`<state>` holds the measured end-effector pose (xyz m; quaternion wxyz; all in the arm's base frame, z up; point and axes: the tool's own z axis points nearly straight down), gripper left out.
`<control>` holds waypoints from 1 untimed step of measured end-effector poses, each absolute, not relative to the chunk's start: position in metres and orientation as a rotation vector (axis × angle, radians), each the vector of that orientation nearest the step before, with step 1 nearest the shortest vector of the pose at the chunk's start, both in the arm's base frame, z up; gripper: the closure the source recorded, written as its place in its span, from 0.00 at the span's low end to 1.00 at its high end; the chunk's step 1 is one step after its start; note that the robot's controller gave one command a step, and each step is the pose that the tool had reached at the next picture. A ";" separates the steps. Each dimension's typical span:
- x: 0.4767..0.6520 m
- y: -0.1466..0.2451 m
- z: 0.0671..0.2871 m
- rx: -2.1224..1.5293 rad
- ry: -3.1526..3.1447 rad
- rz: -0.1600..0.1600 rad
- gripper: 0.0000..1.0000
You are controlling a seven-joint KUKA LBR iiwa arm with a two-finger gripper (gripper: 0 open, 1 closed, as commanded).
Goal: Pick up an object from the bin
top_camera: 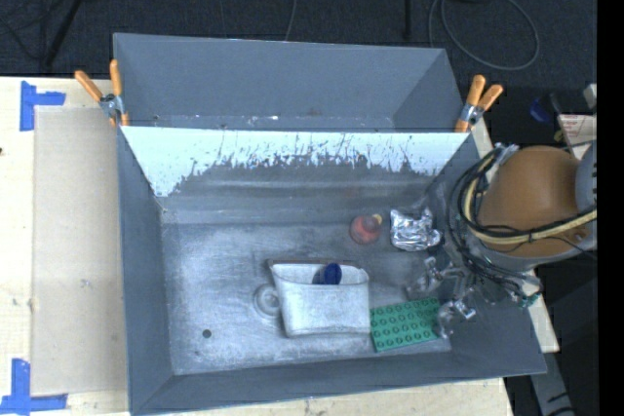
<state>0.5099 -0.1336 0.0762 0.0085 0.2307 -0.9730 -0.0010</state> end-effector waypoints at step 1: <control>0.516 -0.123 0.223 0.800 -3.047 0.005 1.00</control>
Offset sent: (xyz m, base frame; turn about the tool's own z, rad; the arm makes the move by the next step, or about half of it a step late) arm 0.0039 0.0104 0.1428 -0.0493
